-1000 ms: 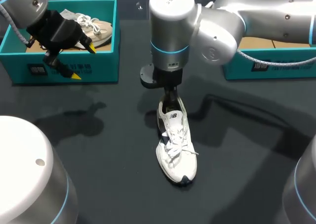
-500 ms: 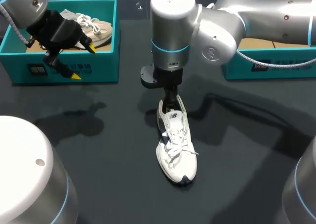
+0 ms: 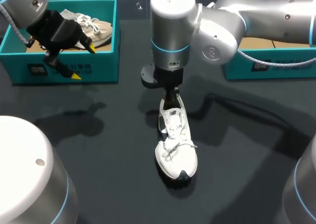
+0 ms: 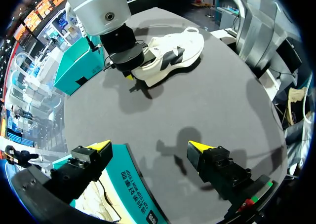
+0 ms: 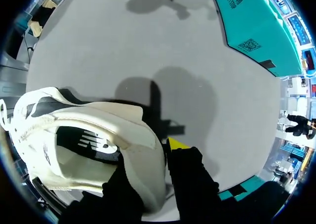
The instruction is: Take the shoe out of the shoebox, open the shoe tongue, remove and reinsert the insole, then place the shoe into the shoebox
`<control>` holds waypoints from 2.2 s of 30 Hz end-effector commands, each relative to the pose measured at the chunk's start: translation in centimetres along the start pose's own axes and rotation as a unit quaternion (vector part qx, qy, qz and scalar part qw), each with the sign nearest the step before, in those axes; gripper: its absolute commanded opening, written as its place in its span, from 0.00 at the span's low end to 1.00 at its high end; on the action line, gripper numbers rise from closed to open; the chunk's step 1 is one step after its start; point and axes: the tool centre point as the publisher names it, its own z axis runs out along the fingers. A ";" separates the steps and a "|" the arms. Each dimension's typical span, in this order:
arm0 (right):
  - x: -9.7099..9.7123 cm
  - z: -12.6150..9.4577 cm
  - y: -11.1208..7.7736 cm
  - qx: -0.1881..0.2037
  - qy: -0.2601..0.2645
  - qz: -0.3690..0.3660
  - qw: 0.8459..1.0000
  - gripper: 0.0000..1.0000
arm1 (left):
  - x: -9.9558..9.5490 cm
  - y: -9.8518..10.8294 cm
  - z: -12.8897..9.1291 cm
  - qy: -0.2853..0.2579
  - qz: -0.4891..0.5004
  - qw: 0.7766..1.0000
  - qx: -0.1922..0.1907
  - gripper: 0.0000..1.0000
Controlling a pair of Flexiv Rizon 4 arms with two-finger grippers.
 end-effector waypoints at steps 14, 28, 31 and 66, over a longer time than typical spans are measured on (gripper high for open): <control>-1.1 -11.1 -5.1 0.025 -0.010 -0.012 1.000 0.00 | 0.1 -0.1 0.0 0.000 0.000 1.000 -0.002 1.00; -3.8 -16.4 -9.1 0.017 -0.025 -0.001 1.000 0.00 | 0.1 -0.1 0.0 0.000 0.000 1.000 -0.002 1.00; -3.8 -16.4 -9.1 0.017 -0.025 -0.001 1.000 0.00 | 0.1 -0.1 0.0 0.000 0.000 1.000 -0.002 1.00; -17.3 -23.4 -34.2 0.039 -0.075 -0.026 0.996 0.00 | 0.1 -0.1 0.0 0.000 0.000 1.000 -0.002 1.00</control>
